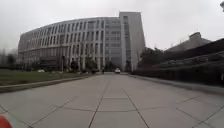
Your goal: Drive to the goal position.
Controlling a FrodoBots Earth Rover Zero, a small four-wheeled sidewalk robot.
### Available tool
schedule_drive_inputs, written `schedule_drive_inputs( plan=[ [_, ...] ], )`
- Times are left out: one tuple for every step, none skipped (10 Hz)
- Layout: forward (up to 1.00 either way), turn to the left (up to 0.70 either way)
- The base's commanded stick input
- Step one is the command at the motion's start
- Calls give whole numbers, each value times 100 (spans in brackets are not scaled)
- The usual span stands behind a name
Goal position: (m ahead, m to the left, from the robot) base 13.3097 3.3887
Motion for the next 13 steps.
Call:
schedule_drive_inputs(
  plan=[
    [0,-70],
    [0,-70],
    [0,-70],
    [0,-70],
    [0,-70],
    [0,-70],
    [0,-70],
    [0,-70],
    [0,-70],
    [0,-70],
    [0,-47],
    [0,-4],
    [0,0]
  ],
)
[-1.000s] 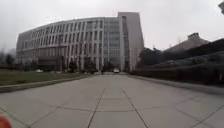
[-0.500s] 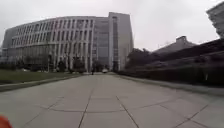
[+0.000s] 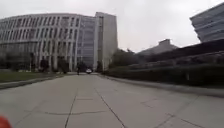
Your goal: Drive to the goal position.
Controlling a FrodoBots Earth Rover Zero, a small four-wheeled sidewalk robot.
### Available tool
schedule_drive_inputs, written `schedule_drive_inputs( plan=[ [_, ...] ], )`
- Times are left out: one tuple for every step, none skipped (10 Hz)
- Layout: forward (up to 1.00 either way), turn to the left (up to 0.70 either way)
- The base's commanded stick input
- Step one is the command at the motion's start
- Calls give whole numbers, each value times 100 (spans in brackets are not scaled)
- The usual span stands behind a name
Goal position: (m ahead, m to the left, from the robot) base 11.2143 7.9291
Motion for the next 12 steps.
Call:
schedule_drive_inputs(
  plan=[
    [0,0],
    [13,0],
    [54,0],
    [70,0],
    [70,0],
    [70,0],
    [70,0],
    [70,0],
    [70,0],
    [70,0],
    [70,0],
    [70,0]
  ],
)
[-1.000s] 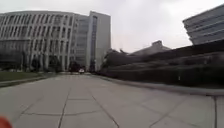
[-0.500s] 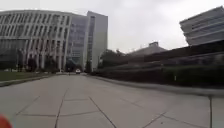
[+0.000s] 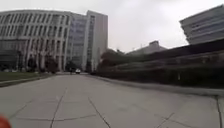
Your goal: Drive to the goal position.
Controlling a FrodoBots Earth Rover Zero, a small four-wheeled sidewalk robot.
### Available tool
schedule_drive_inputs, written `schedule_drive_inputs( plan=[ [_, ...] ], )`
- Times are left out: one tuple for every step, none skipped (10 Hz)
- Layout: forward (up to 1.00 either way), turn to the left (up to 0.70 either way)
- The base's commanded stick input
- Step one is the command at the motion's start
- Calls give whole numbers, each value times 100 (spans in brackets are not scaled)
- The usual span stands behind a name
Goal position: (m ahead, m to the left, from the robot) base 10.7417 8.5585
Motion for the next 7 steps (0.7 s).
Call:
schedule_drive_inputs(
  plan=[
    [70,0],
    [70,0],
    [70,0],
    [70,0],
    [70,0],
    [70,0],
    [70,0]
  ],
)
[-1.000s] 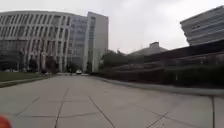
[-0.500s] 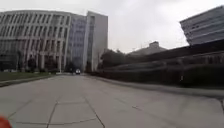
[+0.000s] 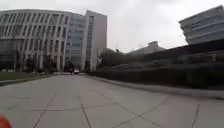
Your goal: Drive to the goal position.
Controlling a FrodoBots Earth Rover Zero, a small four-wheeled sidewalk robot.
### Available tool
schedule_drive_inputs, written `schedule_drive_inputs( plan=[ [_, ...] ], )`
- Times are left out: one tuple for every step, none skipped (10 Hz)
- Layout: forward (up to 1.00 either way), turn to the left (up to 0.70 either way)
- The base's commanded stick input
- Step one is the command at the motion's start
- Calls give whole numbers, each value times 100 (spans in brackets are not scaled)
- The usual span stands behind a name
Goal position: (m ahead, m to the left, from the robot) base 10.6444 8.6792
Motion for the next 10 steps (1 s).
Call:
schedule_drive_inputs(
  plan=[
    [70,0],
    [70,0],
    [70,0],
    [70,0],
    [70,0],
    [70,0],
    [70,0],
    [70,0],
    [70,0],
    [70,0]
  ],
)
